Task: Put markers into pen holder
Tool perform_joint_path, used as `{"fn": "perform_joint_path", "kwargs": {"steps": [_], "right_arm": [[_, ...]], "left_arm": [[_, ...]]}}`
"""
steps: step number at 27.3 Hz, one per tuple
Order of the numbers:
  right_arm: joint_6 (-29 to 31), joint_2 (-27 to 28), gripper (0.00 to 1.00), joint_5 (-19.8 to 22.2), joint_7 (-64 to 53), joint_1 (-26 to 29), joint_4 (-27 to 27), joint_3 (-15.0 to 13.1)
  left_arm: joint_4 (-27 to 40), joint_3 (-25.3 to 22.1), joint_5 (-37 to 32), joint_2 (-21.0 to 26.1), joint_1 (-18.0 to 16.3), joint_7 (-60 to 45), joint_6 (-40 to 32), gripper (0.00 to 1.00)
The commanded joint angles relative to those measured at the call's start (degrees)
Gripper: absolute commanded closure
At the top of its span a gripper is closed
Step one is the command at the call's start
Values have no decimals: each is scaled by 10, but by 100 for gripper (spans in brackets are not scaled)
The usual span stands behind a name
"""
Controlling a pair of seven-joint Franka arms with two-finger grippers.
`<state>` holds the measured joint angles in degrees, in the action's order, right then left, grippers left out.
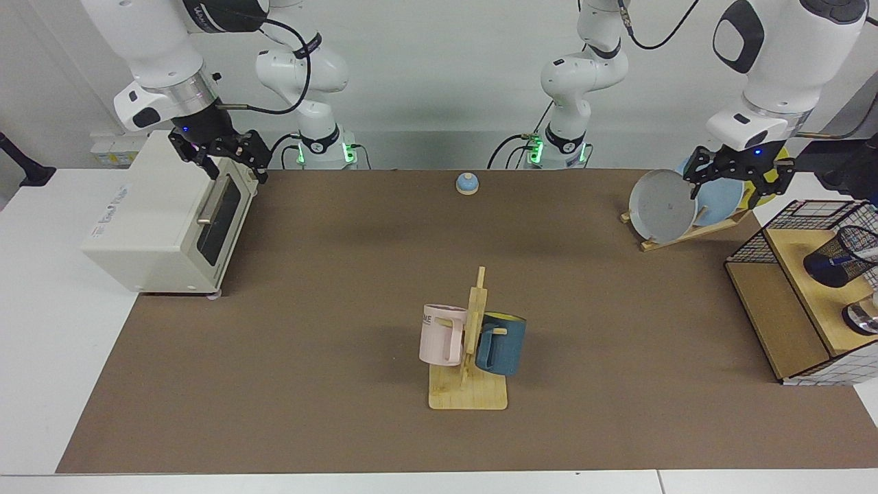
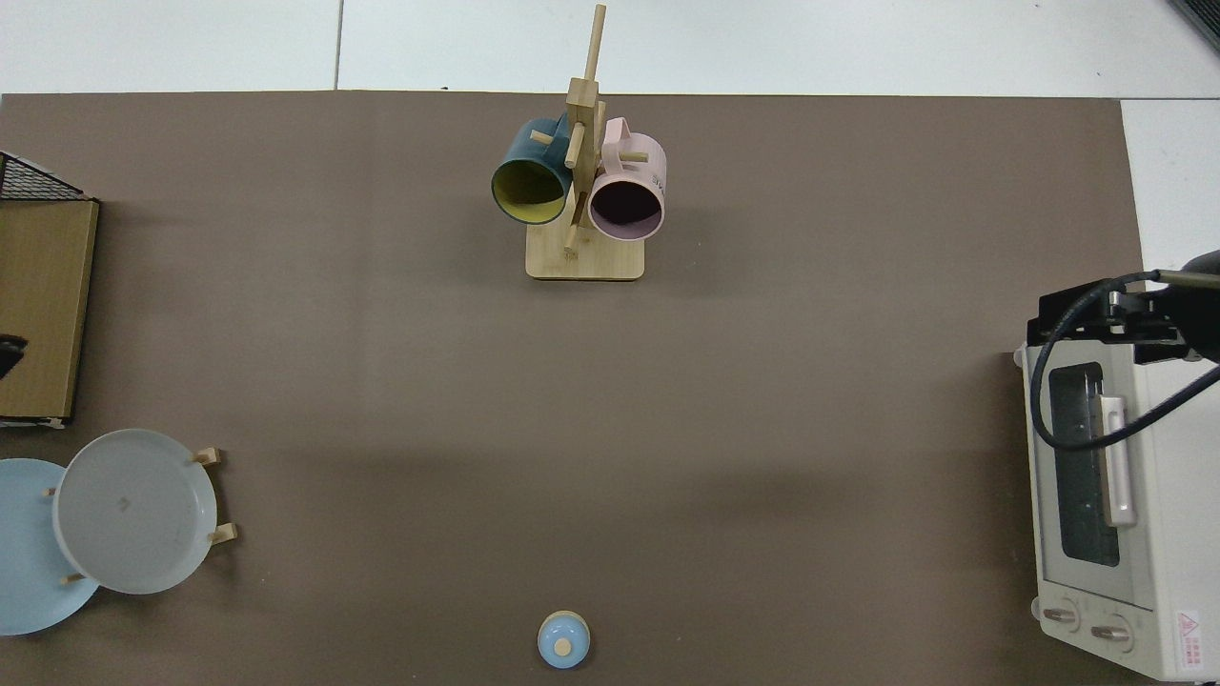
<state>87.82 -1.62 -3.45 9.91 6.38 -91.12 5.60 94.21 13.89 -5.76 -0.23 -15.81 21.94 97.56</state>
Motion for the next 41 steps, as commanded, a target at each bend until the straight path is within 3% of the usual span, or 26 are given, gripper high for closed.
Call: {"fn": "perform_joint_path", "kwargs": {"steps": [1, 5, 16, 21, 27, 41], "right_arm": [[0, -9, 0, -9, 8, 5, -8, 3], [0, -9, 0, -9, 8, 5, -8, 3], [0, -9, 0, -9, 8, 5, -8, 3], [0, -9, 0, -9, 8, 5, -8, 3], [0, -9, 0, -9, 8, 5, -9, 3], [0, -9, 0, -9, 8, 5, -9, 3]], "left_arm": [[5, 25, 28, -12, 2, -131, -25, 0], [1, 46, 42, -14, 2, -194, -45, 0], [1, 53, 58, -31, 6, -200, -62, 0], [1, 17, 55, -32, 54, -200, -69, 0], [-8, -99, 59, -29, 171, -215, -73, 0], [-17, -105, 71, -24, 179, -209, -70, 0]]}}
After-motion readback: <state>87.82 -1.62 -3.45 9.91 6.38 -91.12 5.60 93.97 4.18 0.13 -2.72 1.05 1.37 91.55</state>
